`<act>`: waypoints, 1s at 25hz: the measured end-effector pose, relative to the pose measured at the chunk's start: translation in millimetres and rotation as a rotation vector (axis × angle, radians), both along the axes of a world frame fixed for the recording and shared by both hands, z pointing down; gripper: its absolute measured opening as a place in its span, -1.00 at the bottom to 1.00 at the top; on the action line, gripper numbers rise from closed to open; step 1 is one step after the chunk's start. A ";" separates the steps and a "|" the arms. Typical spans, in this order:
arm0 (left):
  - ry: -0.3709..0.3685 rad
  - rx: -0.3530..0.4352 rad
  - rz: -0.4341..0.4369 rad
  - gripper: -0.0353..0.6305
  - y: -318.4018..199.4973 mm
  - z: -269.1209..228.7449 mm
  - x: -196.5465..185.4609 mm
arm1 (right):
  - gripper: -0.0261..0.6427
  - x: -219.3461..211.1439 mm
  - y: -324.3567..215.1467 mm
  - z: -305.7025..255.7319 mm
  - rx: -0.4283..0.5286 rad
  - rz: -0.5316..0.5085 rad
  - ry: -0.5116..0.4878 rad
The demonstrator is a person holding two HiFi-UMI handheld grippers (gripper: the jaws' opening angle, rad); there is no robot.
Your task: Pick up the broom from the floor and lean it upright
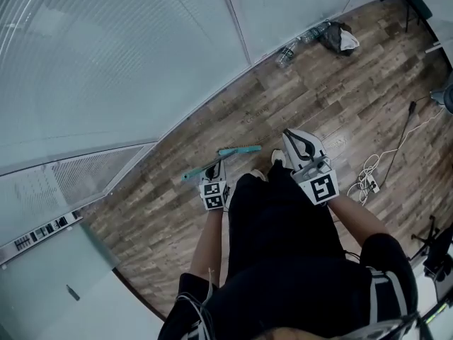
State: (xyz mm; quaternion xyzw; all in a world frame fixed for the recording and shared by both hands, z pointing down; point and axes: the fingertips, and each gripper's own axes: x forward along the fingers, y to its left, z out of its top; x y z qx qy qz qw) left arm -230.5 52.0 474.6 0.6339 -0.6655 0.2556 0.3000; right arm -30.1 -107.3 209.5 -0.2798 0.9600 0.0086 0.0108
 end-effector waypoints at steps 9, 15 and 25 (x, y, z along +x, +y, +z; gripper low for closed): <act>0.011 0.016 0.065 -0.64 -124.9 29.6 -8.2 | -0.87 -13.0 -65.5 10.2 -0.089 0.208 -0.026; 0.054 -0.064 0.112 -0.64 -186.3 80.8 -27.7 | -0.87 -33.5 -92.2 18.2 -0.173 0.254 -0.002; -0.046 -0.097 0.225 -0.64 -250.6 181.9 -75.6 | -0.87 -73.9 -143.1 49.1 -0.236 0.324 -0.101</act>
